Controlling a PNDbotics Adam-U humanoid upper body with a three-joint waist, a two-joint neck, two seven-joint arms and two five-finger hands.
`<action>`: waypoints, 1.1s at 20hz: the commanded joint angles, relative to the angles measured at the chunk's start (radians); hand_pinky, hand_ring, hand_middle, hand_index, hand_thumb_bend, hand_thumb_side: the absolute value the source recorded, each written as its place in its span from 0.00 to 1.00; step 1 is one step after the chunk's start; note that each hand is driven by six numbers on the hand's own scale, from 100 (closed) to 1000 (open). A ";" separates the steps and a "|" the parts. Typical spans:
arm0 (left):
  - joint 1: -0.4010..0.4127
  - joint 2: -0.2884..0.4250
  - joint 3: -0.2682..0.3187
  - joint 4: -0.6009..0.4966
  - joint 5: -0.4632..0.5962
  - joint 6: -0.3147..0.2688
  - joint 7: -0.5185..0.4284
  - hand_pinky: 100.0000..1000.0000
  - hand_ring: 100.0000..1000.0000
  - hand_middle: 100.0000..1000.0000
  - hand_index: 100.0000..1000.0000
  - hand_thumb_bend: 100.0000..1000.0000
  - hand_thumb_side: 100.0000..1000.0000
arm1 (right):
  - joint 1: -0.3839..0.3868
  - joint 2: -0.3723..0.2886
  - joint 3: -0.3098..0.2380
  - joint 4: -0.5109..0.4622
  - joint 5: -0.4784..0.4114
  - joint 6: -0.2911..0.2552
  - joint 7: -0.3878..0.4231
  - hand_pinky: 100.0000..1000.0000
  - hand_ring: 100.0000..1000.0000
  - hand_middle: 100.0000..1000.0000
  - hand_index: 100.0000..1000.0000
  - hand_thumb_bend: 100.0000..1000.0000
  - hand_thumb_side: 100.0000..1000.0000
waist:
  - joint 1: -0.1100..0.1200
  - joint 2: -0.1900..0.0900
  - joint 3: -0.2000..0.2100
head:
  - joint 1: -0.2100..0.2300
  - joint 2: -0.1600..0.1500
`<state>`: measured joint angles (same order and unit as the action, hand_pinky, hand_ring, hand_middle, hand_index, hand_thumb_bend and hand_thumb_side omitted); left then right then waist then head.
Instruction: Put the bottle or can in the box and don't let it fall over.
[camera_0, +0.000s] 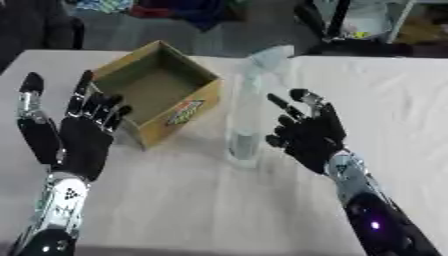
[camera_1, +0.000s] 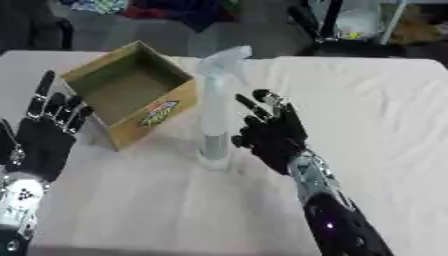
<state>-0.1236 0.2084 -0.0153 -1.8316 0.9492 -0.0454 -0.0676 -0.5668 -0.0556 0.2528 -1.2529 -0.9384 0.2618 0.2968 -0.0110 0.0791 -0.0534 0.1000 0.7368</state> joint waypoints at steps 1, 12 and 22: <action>-0.011 0.002 -0.001 -0.017 0.004 0.002 -0.001 0.55 0.56 0.35 1.00 0.30 0.82 | -0.028 0.005 -0.009 -0.005 -0.010 -0.007 0.000 0.25 0.00 0.00 1.00 0.00 0.52 | 0.004 -0.010 0.002 | -0.004 -0.008; -0.010 0.001 -0.004 -0.016 0.006 0.005 -0.001 0.55 0.56 0.35 1.00 0.30 0.82 | -0.058 0.015 -0.009 -0.002 -0.024 -0.012 -0.005 0.25 0.00 0.00 1.00 0.00 0.52 | 0.005 -0.014 0.006 | -0.009 -0.005; -0.011 0.001 -0.005 -0.017 0.008 0.005 -0.002 0.55 0.55 0.35 1.00 0.30 0.82 | -0.072 0.024 -0.001 -0.001 -0.028 -0.008 -0.001 0.26 0.00 0.00 1.00 0.00 0.52 | 0.008 -0.016 0.012 | -0.014 -0.005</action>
<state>-0.1236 0.2014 -0.0210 -1.8316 0.9507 -0.0429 -0.0695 -0.6168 -0.0365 0.2526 -1.2432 -0.9567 0.2523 0.2941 -0.0071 0.0787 -0.0419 0.0894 0.7369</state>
